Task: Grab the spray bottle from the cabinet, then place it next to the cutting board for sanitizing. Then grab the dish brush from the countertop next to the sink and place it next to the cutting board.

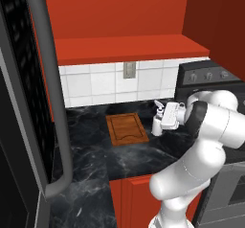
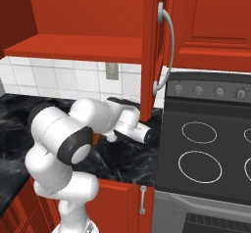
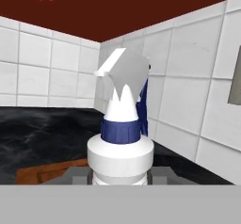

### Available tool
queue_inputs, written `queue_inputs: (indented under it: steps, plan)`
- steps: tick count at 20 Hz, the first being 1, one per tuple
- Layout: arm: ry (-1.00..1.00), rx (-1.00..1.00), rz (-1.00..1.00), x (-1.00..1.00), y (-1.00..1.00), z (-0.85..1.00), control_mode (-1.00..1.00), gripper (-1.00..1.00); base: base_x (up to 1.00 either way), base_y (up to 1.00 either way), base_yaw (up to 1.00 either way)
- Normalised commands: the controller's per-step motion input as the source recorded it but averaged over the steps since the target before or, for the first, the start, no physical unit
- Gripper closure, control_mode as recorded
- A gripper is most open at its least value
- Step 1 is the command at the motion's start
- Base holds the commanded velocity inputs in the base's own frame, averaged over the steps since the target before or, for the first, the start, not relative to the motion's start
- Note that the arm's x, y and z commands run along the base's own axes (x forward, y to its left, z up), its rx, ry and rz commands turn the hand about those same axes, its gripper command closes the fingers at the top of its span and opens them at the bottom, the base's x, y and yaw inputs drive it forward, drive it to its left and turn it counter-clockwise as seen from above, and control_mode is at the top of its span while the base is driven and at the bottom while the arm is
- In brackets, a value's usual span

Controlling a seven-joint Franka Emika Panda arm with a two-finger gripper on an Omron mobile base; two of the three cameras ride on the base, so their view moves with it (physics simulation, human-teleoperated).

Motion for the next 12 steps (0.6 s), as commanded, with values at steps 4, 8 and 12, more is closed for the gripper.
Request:
queue_inputs:
  steps: [4, 8, 12]
  plan:
    - [0.00, 0.00, 0.00, 0.00, 0.00, -0.21, -1.00, 1.00, 0.00, 0.00, 0.00]
    - [0.00, 0.00, 0.00, 0.00, 0.00, -0.17, -1.00, 1.00, 0.00, 0.00, 0.00]
    - [0.00, 0.00, 0.00, -0.03, 0.00, -0.09, -1.00, -1.00, 0.00, 0.00, 0.00]
